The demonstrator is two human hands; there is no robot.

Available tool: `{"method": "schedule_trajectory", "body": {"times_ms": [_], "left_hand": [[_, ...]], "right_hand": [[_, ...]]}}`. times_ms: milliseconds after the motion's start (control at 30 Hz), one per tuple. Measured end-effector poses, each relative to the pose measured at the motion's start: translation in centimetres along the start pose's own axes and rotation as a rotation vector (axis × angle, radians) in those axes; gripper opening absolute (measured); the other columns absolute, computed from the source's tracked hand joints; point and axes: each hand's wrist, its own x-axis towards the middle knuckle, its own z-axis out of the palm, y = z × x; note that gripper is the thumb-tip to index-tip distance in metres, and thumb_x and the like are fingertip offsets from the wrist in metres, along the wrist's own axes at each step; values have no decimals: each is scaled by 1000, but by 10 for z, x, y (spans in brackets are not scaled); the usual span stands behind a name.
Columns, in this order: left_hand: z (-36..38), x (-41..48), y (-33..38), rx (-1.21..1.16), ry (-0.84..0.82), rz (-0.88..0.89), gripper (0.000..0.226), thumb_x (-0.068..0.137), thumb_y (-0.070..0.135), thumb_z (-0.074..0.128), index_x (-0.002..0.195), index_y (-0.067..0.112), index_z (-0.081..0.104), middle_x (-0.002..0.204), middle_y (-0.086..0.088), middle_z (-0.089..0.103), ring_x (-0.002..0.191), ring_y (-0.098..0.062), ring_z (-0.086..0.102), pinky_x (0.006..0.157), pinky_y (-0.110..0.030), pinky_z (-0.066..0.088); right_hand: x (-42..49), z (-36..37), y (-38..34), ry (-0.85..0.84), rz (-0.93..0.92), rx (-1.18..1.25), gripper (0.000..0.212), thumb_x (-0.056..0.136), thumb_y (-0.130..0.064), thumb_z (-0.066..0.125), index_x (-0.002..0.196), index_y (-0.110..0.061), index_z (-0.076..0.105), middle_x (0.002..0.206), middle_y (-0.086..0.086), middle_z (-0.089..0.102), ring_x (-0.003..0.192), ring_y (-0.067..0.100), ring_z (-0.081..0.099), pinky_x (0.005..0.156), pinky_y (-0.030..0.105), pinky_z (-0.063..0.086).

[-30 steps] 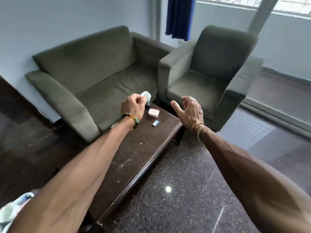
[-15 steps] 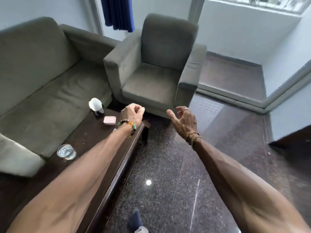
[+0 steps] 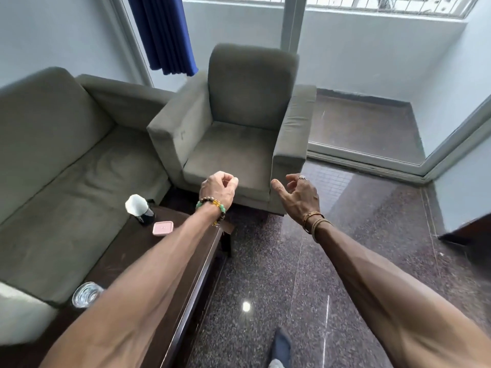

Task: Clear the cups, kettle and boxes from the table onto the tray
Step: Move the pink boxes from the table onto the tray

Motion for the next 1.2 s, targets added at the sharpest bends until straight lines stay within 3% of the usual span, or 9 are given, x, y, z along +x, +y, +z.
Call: {"method": "schedule_trajectory", "body": {"times_ms": [233, 467, 600, 733, 900, 1033, 1133, 1200], "left_hand": [[21, 58, 9, 14, 83, -80, 17, 84, 36, 64, 91, 22, 70, 92, 1, 74, 91, -21, 68, 81, -27, 51], [-17, 108, -2, -21, 255, -158, 14, 83, 33, 65, 87, 21, 71, 88, 1, 74, 87, -20, 68, 76, -24, 47], [-32, 127, -29, -36, 326, -215, 13, 82, 31, 66, 86, 20, 71, 87, 0, 74, 86, -20, 67, 73, -20, 43], [-39, 141, -70, -28, 338, -292, 13, 83, 31, 65, 88, 20, 70, 91, -1, 74, 91, -23, 67, 80, -28, 50], [-62, 169, -110, -68, 384, -432, 10, 80, 39, 62, 79, 30, 64, 88, 8, 73, 88, -19, 67, 70, -22, 41], [-87, 182, -134, -89, 396, -499, 13, 78, 39, 60, 69, 31, 58, 83, 8, 71, 88, -21, 69, 81, -31, 53], [-110, 186, -155, -104, 459, -554, 9, 80, 33, 60, 75, 26, 61, 76, 7, 68, 84, -22, 68, 70, -25, 48], [-124, 186, -170, -93, 516, -597, 7, 81, 32, 61, 78, 25, 63, 82, 5, 72, 86, -23, 68, 69, -24, 44]], "right_hand": [[84, 11, 3, -116, -91, -27, 62, 83, -61, 63, 121, -13, 61, 101, 1, 65, 93, 17, 63, 86, 35, 53], [151, 45, -58, -205, -258, -3, 61, 83, -60, 65, 121, -13, 60, 103, 1, 65, 98, 19, 62, 89, 38, 51], [164, 86, -80, -296, -301, -20, 61, 82, -59, 66, 122, -15, 59, 106, 0, 65, 99, 19, 63, 90, 36, 50], [167, 132, -96, -410, -353, -64, 62, 81, -60, 67, 123, -16, 58, 109, 0, 65, 100, 19, 63, 89, 35, 51], [180, 189, -133, -503, -404, -53, 62, 76, -61, 69, 121, -20, 59, 105, -3, 65, 101, 19, 63, 91, 37, 51], [182, 228, -168, -583, -431, -42, 60, 76, -60, 69, 119, -20, 59, 103, -3, 65, 99, 20, 64, 90, 38, 51], [181, 258, -196, -622, -494, -26, 57, 76, -58, 71, 115, -17, 61, 99, -1, 66, 95, 22, 64, 88, 39, 51], [178, 278, -213, -653, -543, -18, 55, 77, -57, 71, 112, -16, 62, 98, 0, 66, 94, 23, 63, 87, 38, 51]]}}
